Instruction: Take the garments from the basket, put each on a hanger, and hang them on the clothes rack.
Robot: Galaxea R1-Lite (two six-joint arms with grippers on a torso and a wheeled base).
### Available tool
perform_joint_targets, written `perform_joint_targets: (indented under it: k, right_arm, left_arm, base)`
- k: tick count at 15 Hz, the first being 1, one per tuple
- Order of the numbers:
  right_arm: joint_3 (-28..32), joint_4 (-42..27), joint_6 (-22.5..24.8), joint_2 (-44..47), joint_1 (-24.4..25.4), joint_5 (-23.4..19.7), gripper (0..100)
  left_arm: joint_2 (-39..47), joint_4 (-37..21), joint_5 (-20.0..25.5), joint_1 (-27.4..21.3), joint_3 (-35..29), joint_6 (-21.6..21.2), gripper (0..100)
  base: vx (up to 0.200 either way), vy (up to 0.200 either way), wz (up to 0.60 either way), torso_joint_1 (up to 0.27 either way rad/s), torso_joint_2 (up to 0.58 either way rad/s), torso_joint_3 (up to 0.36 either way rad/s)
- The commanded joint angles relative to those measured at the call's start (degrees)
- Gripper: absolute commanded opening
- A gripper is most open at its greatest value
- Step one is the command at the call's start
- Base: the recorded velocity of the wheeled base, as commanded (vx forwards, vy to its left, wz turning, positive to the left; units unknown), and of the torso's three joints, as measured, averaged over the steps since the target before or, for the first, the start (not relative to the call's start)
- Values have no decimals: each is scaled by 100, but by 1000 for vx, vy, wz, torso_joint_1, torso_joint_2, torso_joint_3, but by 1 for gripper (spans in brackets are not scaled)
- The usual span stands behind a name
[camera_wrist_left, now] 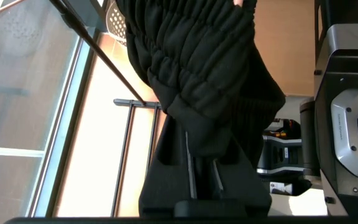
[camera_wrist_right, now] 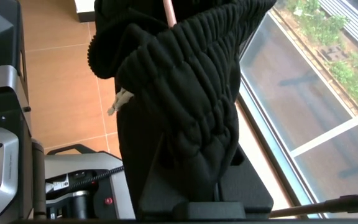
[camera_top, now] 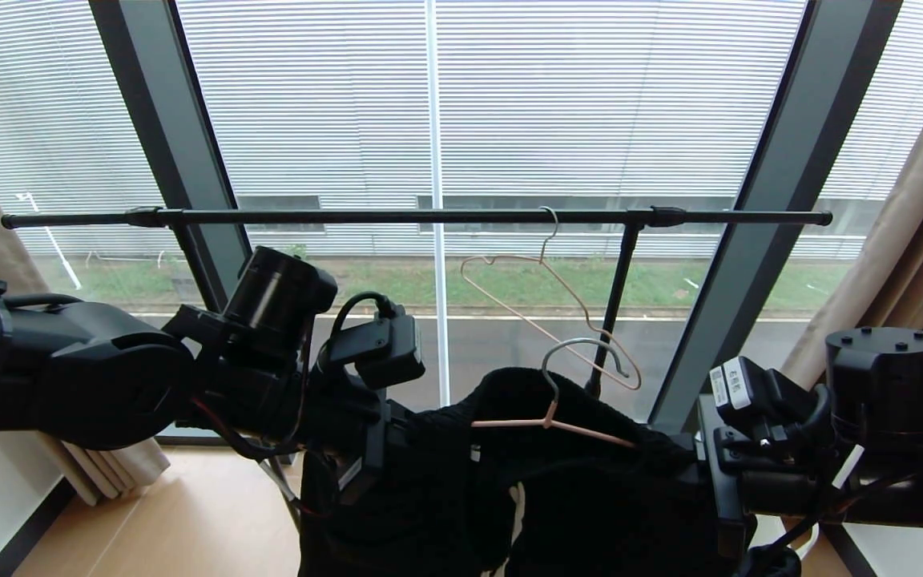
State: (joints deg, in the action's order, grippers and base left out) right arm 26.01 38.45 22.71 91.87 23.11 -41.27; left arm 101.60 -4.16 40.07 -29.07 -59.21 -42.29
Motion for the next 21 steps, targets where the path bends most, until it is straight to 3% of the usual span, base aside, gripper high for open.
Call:
perform_joint_targets:
  k: [1, 2, 3, 5, 9, 15, 21]
  right_arm:
    - [0, -13, 5, 24, 0, 4, 0]
    - [-35, -4, 23, 42, 0, 4, 0]
    - [-97, -4, 40, 24, -9, 13, 100]
    - [-141, -4, 146, -2, -149, -4, 100]
    - [-184, -30, 919, 33, -624, -488, 100]
    - [-70, -13, 911, -29, -1028, -936, 100]
    - [35, -4, 919, 437, -1090, -927, 100]
  left_arm:
    - [-26, 3, 1, 7, 6, 1, 0]
    - [-70, 3, 1, 16, 15, 1, 0]
    - [-79, 11, 10, 25, 15, 10, 0]
    - [-131, 20, 10, 69, 15, 19, 0]
    - [-386, 20, 10, 253, 76, 168, 0]
    - [-1124, 20, 27, 842, 595, 160, 0]
    - [-1661, 20, 27, 1044, 894, 177, 0]
  base:
    - [0, 0, 0, 0, 0, 0]
    - [0, 0, 0, 0, 0, 0]
    - [0, 0, 0, 0, 0, 0]
    - [0, 0, 0, 0, 0, 0]
    - [0, 0, 0, 0, 0, 0]
    - [0, 0, 0, 0, 0, 0]
    - [0, 0, 0, 0, 0, 0]
